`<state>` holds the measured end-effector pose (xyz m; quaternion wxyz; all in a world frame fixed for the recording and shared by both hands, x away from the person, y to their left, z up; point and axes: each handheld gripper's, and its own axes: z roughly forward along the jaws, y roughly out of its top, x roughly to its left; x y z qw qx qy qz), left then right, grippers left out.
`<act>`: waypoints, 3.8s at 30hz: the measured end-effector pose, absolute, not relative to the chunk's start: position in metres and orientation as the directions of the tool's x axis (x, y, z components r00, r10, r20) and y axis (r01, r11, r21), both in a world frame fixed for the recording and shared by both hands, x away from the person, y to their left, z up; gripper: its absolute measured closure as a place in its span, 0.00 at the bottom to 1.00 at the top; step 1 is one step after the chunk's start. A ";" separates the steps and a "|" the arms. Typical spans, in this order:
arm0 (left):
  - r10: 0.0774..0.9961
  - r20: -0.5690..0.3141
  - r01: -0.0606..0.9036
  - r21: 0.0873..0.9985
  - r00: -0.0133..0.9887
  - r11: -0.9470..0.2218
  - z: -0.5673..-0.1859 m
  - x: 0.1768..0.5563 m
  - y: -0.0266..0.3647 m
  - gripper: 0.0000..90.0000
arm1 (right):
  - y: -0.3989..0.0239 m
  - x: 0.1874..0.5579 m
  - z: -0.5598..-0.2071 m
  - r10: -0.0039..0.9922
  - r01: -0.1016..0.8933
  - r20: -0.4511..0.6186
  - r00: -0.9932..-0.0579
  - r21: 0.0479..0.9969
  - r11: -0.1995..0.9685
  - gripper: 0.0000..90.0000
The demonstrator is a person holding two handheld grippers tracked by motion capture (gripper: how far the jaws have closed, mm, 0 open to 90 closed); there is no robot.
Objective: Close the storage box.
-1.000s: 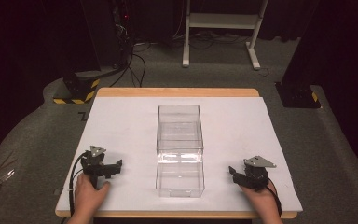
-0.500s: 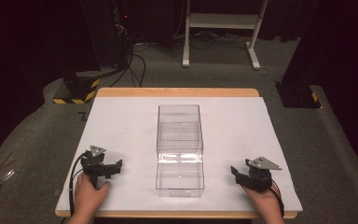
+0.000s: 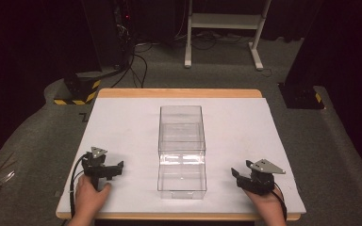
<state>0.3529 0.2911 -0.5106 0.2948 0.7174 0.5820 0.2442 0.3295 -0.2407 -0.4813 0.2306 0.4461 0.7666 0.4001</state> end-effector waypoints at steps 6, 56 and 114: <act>0.979 0.007 0.691 0.707 0.204 -0.149 -0.511 0.353 0.291 0.01 | -0.236 0.327 -0.477 0.860 0.485 -0.003 -0.510 0.825 0.291 0.37; 0.979 0.007 0.690 0.708 0.203 -0.148 -0.511 0.353 0.291 0.01 | -0.189 0.286 -0.436 0.755 0.354 0.007 -0.656 0.886 0.300 0.34; 0.979 0.007 0.690 0.709 0.203 -0.148 -0.511 0.353 0.291 0.01 | -0.150 0.274 -0.454 0.663 0.340 -0.002 -0.749 0.857 0.387 0.25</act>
